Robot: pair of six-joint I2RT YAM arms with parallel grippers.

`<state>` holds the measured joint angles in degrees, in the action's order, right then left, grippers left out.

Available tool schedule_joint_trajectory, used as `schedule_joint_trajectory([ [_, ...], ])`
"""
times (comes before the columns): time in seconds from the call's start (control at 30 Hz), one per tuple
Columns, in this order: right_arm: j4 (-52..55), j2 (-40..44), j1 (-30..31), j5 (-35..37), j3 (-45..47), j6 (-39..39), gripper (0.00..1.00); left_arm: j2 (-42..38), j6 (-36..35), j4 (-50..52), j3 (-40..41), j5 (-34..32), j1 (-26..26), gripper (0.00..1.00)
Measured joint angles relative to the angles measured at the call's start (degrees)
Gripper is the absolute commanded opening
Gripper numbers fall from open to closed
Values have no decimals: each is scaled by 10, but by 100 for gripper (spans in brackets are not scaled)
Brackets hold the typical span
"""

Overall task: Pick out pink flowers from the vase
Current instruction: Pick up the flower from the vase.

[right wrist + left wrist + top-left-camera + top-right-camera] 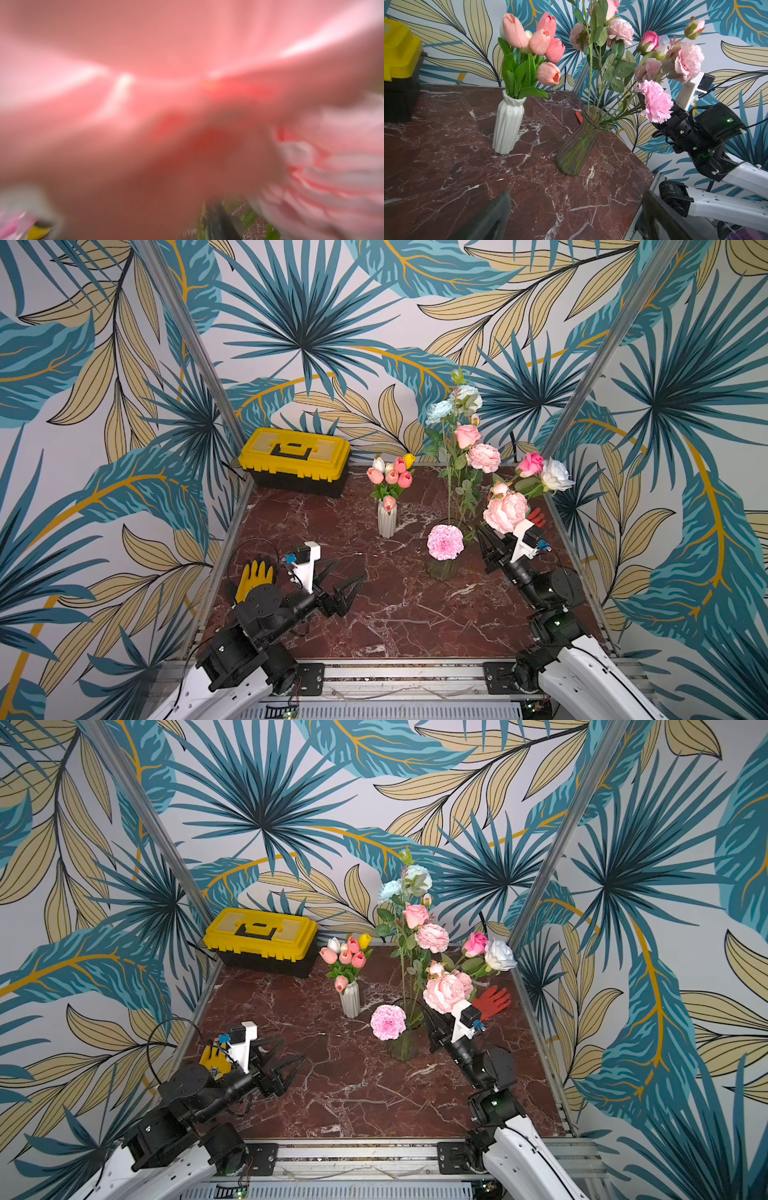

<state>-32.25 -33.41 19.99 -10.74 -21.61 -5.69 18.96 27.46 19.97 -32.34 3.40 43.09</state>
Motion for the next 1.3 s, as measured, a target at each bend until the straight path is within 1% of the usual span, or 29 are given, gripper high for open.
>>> schedule_joint_trajectory([
  [0.13, -4, -8, 0, 0, -13, 4, 22, 9, -2, 0, 0, 0, 0, 99],
  [0.27, -4, -13, 0, 0, -18, 10, 11, 23, -14, 2, -1, 4, 0, 99],
  [0.37, 1, -13, 0, 2, -20, 15, 5, 60, -34, 26, -12, 9, 0, 99],
  [0.47, 39, -14, 0, 2, -44, 17, 0, 103, -57, 59, -42, 12, 0, 100],
  [0.6, 95, -14, 0, -5, -101, 21, 0, 116, -101, 69, -61, 54, 0, 99],
  [0.7, 142, -17, 0, -12, -152, 28, 0, 117, -118, 68, -71, 69, 0, 100],
  [0.83, 224, -31, 0, -16, -239, 44, 0, 119, -132, 64, -71, 72, 0, 100],
  [1.0, 342, -62, 0, -16, -376, 69, 0, 120, -148, 49, -71, 68, 0, 100],
  [1.07, 377, -68, 0, -17, -418, 75, 0, 121, -153, 43, -71, 66, 0, 99],
  [1.17, 418, -69, 0, -18, -463, 79, 0, 127, -156, 30, -71, 65, 0, 99],
  [1.23, 435, -69, 0, -18, -483, 79, 0, 131, -156, 20, -71, 65, 0, 96],
  [1.3, 450, -69, 0, -18, -497, 79, 0, 137, -156, 8, -71, 66, 0, 95],
])
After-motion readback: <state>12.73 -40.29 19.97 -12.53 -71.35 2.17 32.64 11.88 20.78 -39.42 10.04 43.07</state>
